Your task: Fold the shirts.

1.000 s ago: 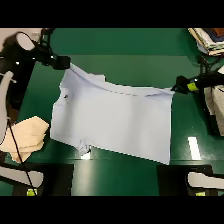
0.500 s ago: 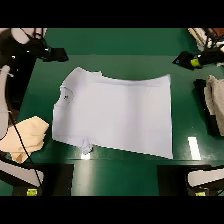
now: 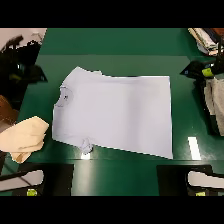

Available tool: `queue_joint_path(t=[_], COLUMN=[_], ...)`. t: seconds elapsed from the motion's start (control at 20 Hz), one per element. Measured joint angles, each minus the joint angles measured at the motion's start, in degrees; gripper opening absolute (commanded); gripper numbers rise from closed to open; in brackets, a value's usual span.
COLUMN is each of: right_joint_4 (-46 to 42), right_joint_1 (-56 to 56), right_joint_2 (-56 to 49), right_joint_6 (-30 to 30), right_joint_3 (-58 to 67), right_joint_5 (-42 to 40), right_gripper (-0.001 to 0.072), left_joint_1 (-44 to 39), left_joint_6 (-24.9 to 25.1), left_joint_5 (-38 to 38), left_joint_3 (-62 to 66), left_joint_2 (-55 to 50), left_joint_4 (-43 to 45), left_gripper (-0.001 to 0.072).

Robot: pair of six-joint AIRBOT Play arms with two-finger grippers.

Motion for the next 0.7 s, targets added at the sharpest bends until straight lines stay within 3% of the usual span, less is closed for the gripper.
queue_joint_path(t=[0.35, 0.7], right_joint_4=[0.24, 0.42], right_joint_1=[-0.13, -0.15], right_joint_2=[7.61, 9.38], right_joint_6=[-0.63, -0.72], right_joint_3=[-13.14, -16.13], right_joint_5=[-2.21, -1.9], right_gripper=[0.0446, 0.0446], left_joint_1=[0.5, 0.5], left_joint_6=[-2.51, -3.39], left_joint_5=[0.98, 8.52], left_joint_3=[-30.51, -46.05], left_joint_2=[18.32, 22.21], left_joint_4=[0.13, 0.11], left_gripper=[0.0616, 0.0616])
